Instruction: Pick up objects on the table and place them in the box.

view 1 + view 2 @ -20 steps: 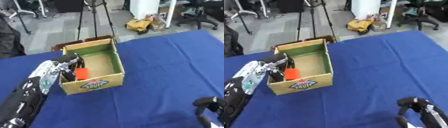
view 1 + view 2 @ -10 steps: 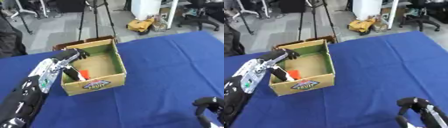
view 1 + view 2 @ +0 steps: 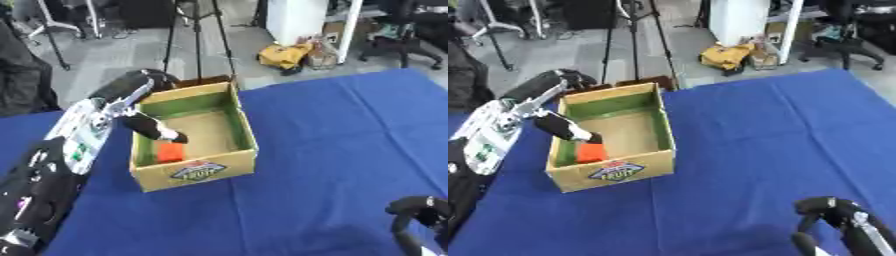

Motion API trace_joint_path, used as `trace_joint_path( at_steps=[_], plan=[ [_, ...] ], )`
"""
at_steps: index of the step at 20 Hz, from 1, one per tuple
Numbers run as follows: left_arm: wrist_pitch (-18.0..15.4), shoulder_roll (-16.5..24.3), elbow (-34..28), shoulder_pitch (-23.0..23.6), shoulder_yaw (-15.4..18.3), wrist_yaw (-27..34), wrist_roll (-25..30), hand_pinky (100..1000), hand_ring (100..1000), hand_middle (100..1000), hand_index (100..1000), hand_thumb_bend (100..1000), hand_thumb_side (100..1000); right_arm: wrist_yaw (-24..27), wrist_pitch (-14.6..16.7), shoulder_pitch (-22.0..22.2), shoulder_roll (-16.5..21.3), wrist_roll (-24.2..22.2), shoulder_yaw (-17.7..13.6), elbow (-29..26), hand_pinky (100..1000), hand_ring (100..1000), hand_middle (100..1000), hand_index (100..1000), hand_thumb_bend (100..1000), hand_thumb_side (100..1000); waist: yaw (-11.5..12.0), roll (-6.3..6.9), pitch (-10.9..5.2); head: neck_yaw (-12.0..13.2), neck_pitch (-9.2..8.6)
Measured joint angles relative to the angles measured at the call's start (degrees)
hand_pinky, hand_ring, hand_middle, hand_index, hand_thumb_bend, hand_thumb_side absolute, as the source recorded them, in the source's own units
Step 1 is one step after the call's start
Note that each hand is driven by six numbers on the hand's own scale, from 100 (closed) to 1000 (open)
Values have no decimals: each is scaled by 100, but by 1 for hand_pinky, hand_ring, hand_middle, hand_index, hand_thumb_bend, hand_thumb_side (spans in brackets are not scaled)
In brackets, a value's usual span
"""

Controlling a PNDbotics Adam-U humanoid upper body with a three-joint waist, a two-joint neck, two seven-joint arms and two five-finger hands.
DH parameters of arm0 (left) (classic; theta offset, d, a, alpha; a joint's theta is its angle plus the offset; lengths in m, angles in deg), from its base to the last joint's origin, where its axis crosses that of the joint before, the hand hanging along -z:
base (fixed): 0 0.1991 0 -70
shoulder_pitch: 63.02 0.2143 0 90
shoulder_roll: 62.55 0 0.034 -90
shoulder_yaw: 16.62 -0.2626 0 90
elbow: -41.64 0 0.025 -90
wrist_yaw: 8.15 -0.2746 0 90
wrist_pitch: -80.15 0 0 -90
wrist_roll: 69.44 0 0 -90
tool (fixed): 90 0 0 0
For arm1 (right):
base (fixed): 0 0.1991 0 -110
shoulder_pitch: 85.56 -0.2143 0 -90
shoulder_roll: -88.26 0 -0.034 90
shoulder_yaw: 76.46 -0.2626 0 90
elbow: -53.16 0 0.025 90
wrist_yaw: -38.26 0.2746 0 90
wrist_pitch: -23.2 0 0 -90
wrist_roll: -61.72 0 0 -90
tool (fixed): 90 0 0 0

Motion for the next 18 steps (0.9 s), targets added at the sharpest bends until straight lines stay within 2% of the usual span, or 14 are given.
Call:
trace_joint_path(
  at_steps=[4, 5, 7, 9, 11, 14, 18],
  plan=[
    [123, 207, -455, 127, -3, 389, 21, 782, 727, 707, 875, 896, 429, 1, 15, 42, -3, 17, -32, 0, 751, 480, 419, 692, 495, 447, 41, -27, -28, -45, 2],
    [160, 233, -535, 144, -11, 489, 43, 761, 709, 692, 867, 894, 398, 1, 16, 45, -3, 19, -36, 0, 750, 480, 419, 692, 493, 445, 52, -27, -35, -59, 2],
    [181, 315, -736, 282, -11, 688, 31, 758, 707, 689, 867, 894, 403, 1, 22, 107, -3, 41, -78, 5, 750, 480, 419, 692, 491, 443, 235, -34, -83, -140, 6],
    [169, 589, -990, 571, 7, 883, 9, 750, 701, 684, 865, 894, 406, 1, 25, 135, -5, 73, -111, 10, 750, 480, 420, 692, 491, 443, 402, -80, -124, -235, 8],
    [197, 836, -1258, 864, 25, 1073, -6, 747, 698, 681, 864, 892, 409, 1, 34, 156, -5, 94, -136, 13, 750, 480, 420, 692, 491, 443, 444, -136, -125, -297, 17],
    [306, 1124, -1640, 1293, 69, 1349, 0, 731, 686, 671, 861, 890, 412, 1, 38, 192, -5, 102, -140, 15, 750, 480, 419, 692, 490, 442, 505, -137, -148, -337, 52],
    [462, 1310, -1987, 1948, 200, 1748, -17, 717, 676, 664, 861, 890, 416, 4, 37, 194, -5, 116, -146, 16, 750, 480, 420, 692, 463, 446, 561, -183, -186, -335, 70]
  ],
)
